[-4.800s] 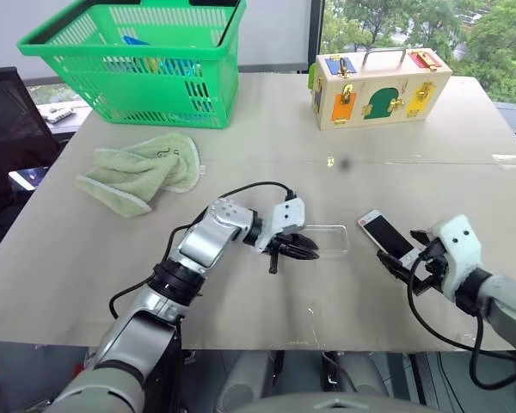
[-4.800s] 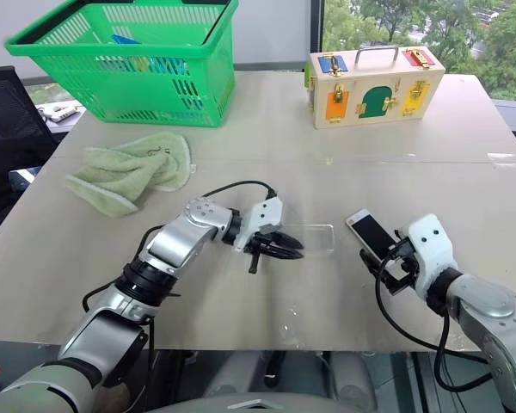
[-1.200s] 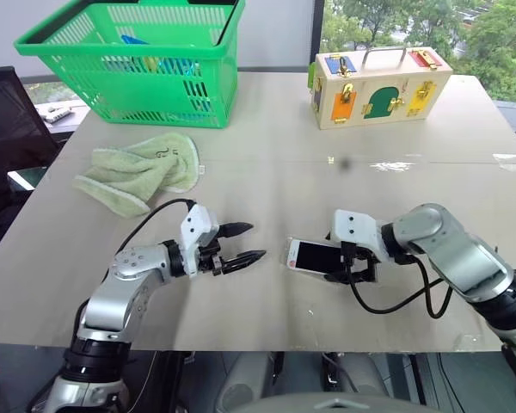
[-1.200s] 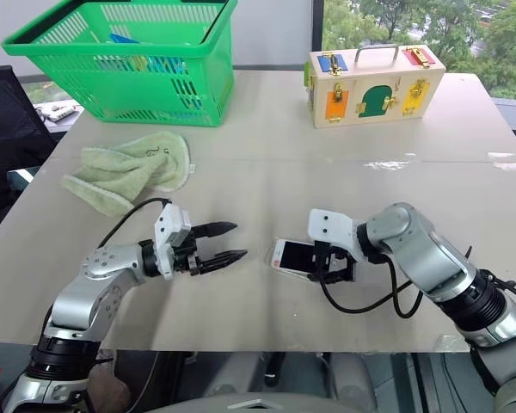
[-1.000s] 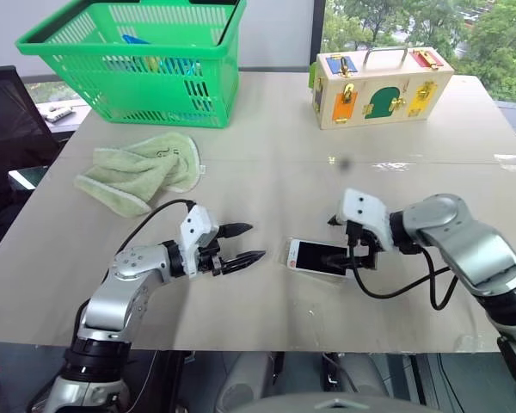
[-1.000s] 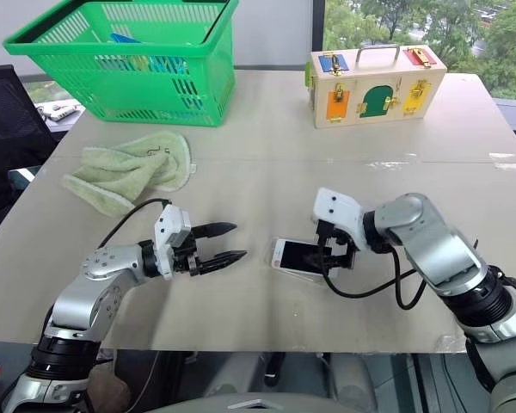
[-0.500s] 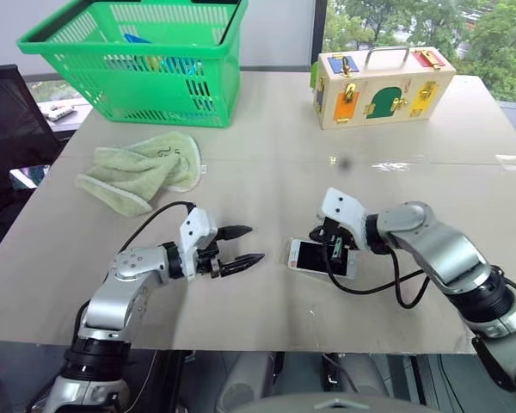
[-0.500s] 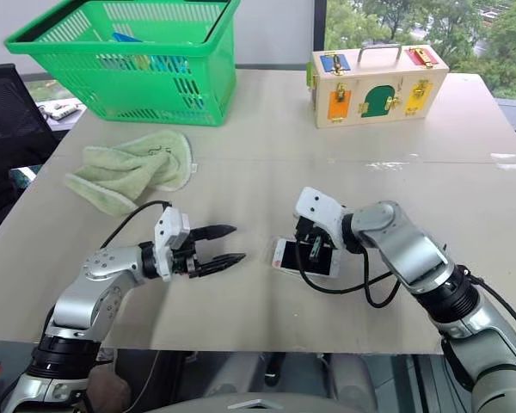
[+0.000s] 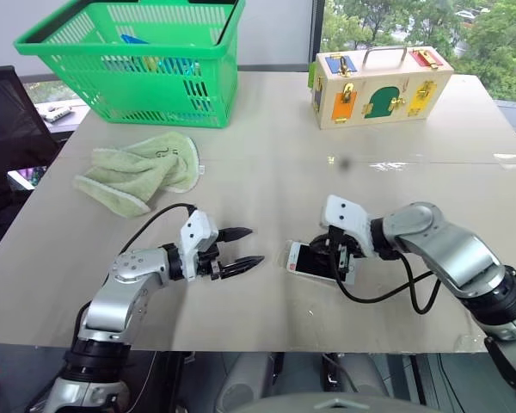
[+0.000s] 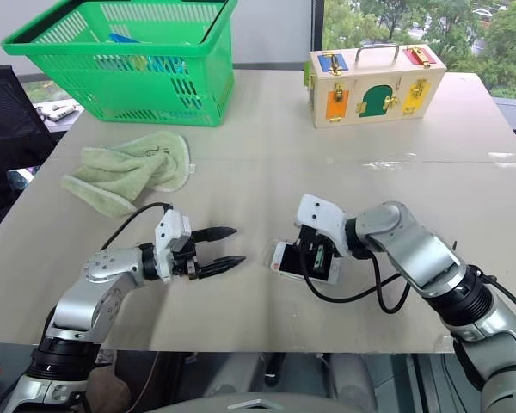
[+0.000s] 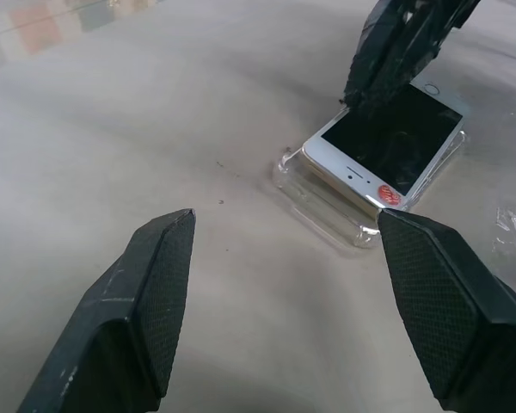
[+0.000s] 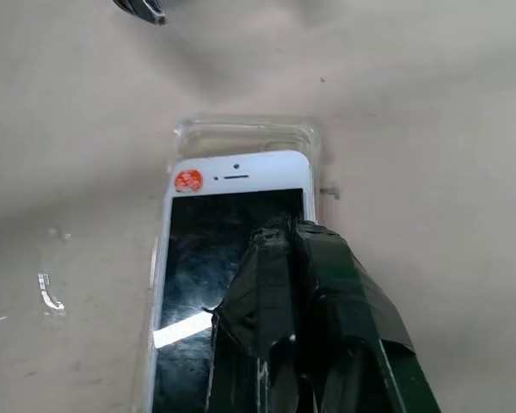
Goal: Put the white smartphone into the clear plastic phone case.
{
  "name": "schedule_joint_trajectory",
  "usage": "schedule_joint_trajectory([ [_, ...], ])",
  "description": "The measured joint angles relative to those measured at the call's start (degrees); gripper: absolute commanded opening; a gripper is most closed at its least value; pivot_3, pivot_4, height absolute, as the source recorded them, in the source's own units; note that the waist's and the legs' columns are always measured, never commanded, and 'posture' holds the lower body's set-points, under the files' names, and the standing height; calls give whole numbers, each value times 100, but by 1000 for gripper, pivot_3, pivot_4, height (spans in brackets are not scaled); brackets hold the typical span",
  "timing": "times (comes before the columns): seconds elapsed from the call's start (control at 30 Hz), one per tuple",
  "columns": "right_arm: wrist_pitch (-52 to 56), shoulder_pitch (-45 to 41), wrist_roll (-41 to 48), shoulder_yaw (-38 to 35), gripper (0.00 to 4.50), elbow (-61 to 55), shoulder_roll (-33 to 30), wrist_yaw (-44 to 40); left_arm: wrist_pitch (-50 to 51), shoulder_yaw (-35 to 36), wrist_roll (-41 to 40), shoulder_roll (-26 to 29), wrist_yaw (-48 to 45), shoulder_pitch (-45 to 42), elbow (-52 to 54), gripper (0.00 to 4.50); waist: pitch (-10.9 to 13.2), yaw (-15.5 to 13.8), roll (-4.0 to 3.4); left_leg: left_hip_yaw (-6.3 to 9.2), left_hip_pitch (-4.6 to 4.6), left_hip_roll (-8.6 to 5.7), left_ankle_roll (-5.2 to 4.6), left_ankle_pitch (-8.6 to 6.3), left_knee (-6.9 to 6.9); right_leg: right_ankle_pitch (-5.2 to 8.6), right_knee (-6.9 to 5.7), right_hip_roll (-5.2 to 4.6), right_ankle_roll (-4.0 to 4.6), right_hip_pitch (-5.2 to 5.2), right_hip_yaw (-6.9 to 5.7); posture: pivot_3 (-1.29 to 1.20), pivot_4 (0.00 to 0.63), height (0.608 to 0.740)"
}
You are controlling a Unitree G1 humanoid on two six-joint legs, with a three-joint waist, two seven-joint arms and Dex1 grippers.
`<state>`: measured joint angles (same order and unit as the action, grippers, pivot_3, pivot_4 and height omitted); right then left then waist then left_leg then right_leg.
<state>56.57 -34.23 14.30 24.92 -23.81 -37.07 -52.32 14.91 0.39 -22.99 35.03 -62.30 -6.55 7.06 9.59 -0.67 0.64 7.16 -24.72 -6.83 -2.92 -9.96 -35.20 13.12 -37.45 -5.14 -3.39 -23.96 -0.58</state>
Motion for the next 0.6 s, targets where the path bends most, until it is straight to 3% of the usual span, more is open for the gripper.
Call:
schedule_joint_trajectory([
  [0.17, 100, 5, 206, -174, 39, -8, 160, 63, -19, -39, 25, 0, -23, 0, -102, 3483, 0, 14, 0, 0, 0, 0, 0, 0, 1, 0, -1, 0, 0, -1, 1, 0, 150, 740],
  [0.6, -456, 3, -309, 825, 39, 521, 392, 147, -20, -79, 24, 0, -106, -11, -124, 3483, -25, 12, 4, -1, 34, 1, 0, -1, 8, 10, 0, 1, 12, 28, 3, 0, 150, 740],
])
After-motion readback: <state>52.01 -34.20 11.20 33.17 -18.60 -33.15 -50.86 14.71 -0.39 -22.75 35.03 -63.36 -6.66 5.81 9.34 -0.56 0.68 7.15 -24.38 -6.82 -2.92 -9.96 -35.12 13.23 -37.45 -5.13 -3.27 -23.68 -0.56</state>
